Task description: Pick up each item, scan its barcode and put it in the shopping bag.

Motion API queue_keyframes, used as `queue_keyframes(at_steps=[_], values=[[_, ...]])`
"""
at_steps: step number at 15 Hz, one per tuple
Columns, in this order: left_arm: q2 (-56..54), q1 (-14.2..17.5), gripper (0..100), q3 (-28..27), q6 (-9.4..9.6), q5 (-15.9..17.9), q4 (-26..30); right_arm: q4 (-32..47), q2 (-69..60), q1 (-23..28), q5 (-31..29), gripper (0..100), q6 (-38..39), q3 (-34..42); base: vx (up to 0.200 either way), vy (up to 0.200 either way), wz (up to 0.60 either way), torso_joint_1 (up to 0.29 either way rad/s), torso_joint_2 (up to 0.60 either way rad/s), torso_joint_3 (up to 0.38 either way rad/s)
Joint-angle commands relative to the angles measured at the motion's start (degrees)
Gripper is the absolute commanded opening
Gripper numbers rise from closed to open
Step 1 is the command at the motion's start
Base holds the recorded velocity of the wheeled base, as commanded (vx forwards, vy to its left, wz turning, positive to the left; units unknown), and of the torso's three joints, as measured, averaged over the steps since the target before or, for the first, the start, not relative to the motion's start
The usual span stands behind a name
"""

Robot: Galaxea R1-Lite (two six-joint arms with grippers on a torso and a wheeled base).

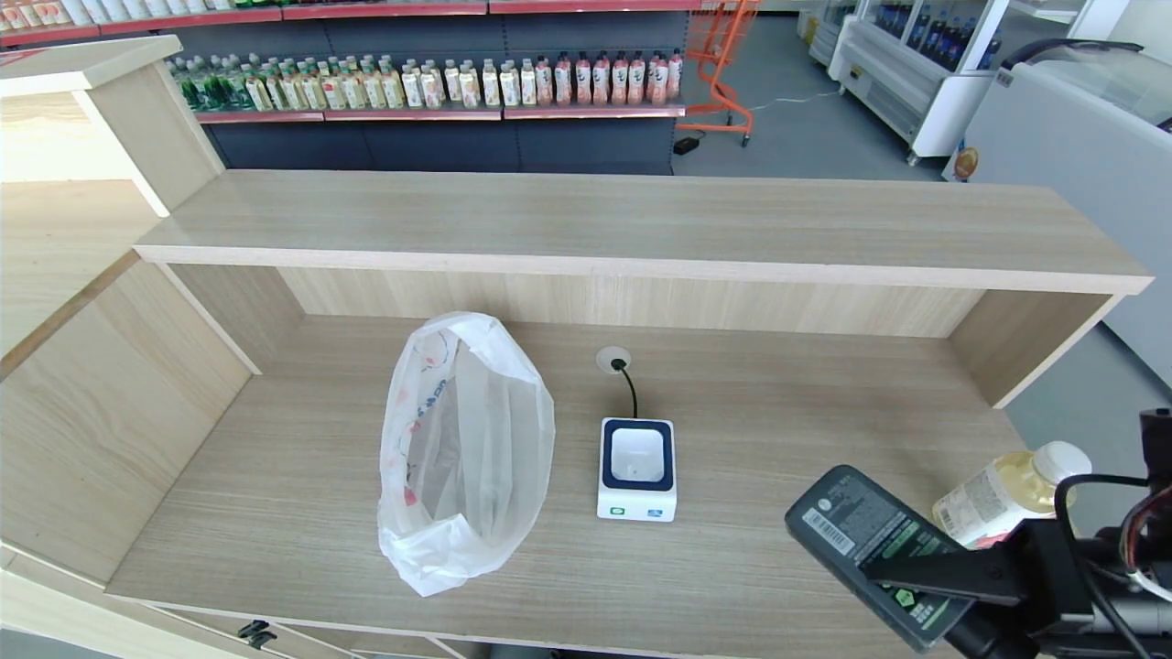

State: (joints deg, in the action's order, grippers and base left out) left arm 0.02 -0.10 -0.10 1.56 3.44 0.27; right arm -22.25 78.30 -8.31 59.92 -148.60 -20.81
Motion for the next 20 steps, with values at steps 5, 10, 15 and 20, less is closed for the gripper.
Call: queue_keyframes(at_steps=[5,10,15,20], values=[[-0.02,0.01,100,0.01,0.02,-0.01,0.0,5.2,6.51,-11.99,4.07,0,-11.71,-2.04,0.0,0.0,0.0,0.0,0.0,0.0],[-0.02,0.01,100,0.01,0.02,-0.01,0.0,1.77,13.11,-13.66,4.68,0,-13.29,-3.18,0.0,0.0,0.0,0.0,0.0,0.0],[-0.02,0.01,100,0.01,0.02,-0.01,0.0,1.68,18.03,-13.92,4.77,0,-14.61,-6.44,0.0,0.0,0.0,0.0,0.0,0.0],[-0.02,0.01,100,0.1,0.02,-0.1,0.0,1.51,19.79,-14.01,6.97,0,-14.96,-9.07,0.0,0.0,0.0,0.0,0.0,0.0]])
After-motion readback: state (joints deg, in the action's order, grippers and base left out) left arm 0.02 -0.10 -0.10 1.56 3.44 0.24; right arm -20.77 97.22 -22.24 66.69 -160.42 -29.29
